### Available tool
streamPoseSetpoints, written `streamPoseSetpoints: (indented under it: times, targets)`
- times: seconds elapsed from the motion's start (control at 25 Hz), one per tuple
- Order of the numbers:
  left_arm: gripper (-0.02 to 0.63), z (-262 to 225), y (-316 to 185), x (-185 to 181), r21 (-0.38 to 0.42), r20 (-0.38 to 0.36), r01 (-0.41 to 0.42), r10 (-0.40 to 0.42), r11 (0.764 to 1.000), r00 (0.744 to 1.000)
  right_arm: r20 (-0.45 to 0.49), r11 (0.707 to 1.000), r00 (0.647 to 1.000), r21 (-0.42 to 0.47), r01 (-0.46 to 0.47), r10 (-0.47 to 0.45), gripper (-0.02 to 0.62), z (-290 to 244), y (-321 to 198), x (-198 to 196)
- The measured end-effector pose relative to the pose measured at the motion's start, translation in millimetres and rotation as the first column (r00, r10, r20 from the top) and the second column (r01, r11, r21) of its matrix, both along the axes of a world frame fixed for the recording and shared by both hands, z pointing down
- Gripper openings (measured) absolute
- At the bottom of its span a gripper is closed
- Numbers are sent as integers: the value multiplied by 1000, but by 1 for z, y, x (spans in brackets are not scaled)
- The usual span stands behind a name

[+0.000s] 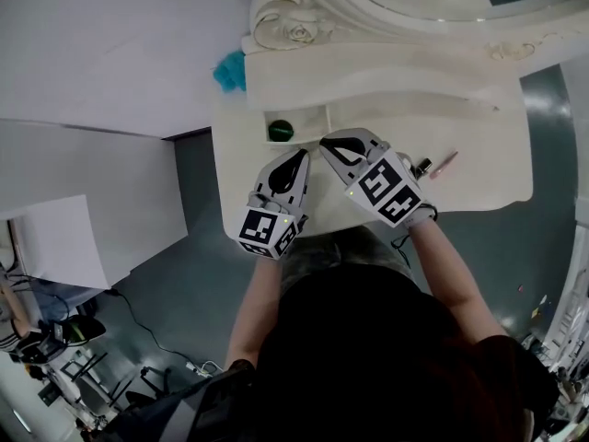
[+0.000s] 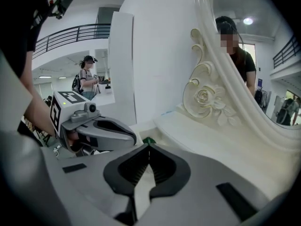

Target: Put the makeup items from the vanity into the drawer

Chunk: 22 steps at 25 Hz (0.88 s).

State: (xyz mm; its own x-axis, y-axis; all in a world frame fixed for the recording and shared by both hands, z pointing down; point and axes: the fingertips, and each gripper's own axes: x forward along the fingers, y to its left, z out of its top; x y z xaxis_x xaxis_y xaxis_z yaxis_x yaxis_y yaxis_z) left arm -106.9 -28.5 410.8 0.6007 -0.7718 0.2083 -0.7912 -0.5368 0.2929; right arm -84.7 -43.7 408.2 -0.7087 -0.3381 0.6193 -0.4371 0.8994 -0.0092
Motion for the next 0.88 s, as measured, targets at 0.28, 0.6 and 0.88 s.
streamPoseSetpoints:
  times: [0.28,0.6,0.88]
  targets:
    - [12,-3,10,53,13,7,-56,56,998,998,24,996,996,11,-84,83,21,-5,19,58]
    - [12,3,26,112,-3,11,-153,153,988,988,37,983,982,-18,-183,183,21,2,48,116]
    - [12,12,44,159,-29,19,-252,253,967,967,32,960,960,-45,-276,277,21,11,68,159]
